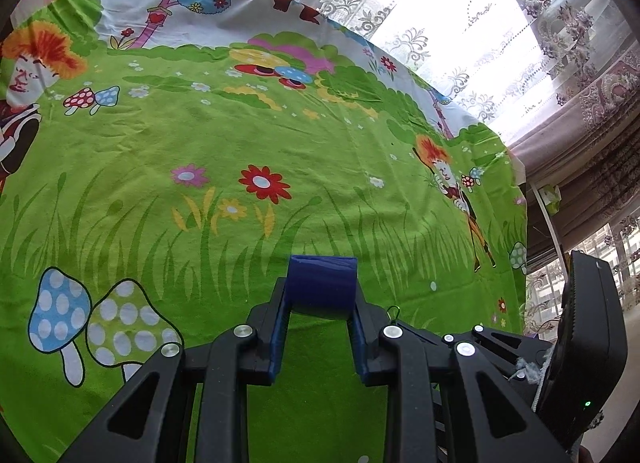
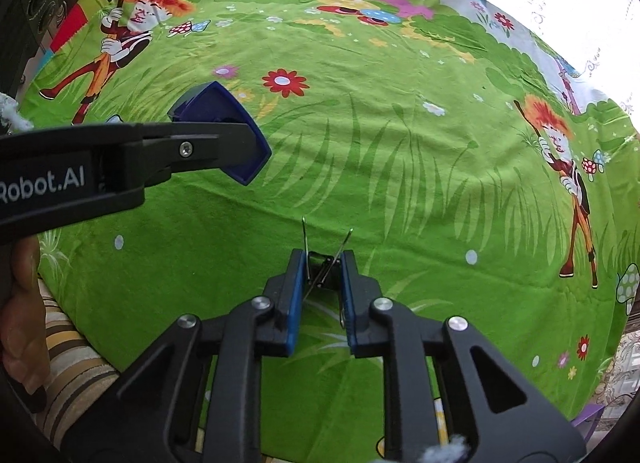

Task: Organize rigid objects
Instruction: 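Grasp the blue sharpener with the left tool while the right tool grasps the black binder clip, then carry both items into the storage box and open both tools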

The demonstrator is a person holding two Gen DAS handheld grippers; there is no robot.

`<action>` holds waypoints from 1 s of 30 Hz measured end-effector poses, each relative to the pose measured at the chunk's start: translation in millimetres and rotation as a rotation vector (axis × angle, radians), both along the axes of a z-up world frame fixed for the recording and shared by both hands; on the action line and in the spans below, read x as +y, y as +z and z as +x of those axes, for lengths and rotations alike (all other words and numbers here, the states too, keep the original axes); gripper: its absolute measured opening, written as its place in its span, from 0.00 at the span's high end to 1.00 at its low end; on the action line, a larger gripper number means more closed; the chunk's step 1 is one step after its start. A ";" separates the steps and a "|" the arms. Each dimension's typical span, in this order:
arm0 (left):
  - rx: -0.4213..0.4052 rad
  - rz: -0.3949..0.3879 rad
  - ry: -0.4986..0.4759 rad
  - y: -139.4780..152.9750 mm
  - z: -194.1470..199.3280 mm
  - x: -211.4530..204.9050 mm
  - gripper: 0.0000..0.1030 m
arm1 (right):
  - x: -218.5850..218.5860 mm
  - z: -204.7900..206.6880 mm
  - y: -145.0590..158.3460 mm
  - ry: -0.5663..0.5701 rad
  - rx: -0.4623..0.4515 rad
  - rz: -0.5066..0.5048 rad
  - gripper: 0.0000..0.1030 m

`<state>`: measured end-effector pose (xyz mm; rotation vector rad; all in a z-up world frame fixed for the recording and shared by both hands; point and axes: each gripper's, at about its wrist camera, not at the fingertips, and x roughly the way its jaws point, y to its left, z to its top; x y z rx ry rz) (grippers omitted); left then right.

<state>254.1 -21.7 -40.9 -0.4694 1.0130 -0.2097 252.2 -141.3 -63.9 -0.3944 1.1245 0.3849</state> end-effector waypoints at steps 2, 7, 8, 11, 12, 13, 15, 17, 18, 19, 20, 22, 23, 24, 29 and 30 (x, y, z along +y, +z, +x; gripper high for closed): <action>-0.004 0.004 -0.003 0.9 -1.5 -1.7 0.73 | -3.6 -0.9 2.9 -0.016 -0.009 0.010 0.80; -0.005 0.005 -0.015 1.7 -4.2 -6.4 0.73 | -12.5 -5.4 14.3 -0.059 -0.053 0.024 0.80; -0.006 0.008 -0.017 2.4 -5.4 -7.7 0.73 | -15.1 -6.5 16.7 -0.070 -0.058 0.028 0.80; -0.009 0.007 -0.027 5.1 -9.6 -13.0 0.73 | -22.9 -10.9 23.0 -0.097 -0.073 0.037 0.80; -0.011 0.009 -0.032 6.6 -11.2 -15.4 0.73 | -25.4 -12.7 25.3 -0.104 -0.078 0.042 0.80; -0.014 0.013 -0.037 8.3 -12.8 -18.2 0.73 | -28.9 -14.8 27.9 -0.112 -0.084 0.047 0.80; -0.018 0.017 -0.046 12.0 -16.4 -23.9 0.73 | -34.5 -18.7 32.3 -0.128 -0.097 0.052 0.80; -0.023 0.015 -0.059 16.7 -20.7 -30.6 0.73 | -41.3 -23.2 36.9 -0.145 -0.107 0.063 0.80; -0.026 0.015 -0.064 19.1 -22.8 -34.0 0.73 | -44.7 -25.3 39.1 -0.156 -0.112 0.067 0.80; -0.029 0.018 -0.071 21.9 -25.7 -38.3 0.73 | -48.8 -27.4 41.5 -0.168 -0.116 0.071 0.80; -0.035 0.023 -0.079 24.6 -28.6 -43.1 0.73 | -52.8 -29.4 43.7 -0.179 -0.119 0.076 0.80; -0.044 0.024 -0.100 30.0 -34.1 -52.5 0.73 | -62.5 -34.2 48.5 -0.205 -0.124 0.084 0.80; -0.048 0.020 -0.109 32.7 -36.7 -57.1 0.73 | -67.4 -36.9 50.8 -0.216 -0.129 0.086 0.80; -0.051 0.019 -0.119 35.3 -39.3 -62.0 0.73 | -71.6 -39.4 52.8 -0.226 -0.133 0.087 0.80; -0.073 0.031 -0.184 47.2 -55.3 -91.7 0.73 | -96.2 -55.1 62.1 -0.285 -0.154 0.095 0.80; -0.076 0.031 -0.199 49.0 -58.1 -97.8 0.73 | -101.1 -58.3 63.6 -0.294 -0.156 0.101 0.80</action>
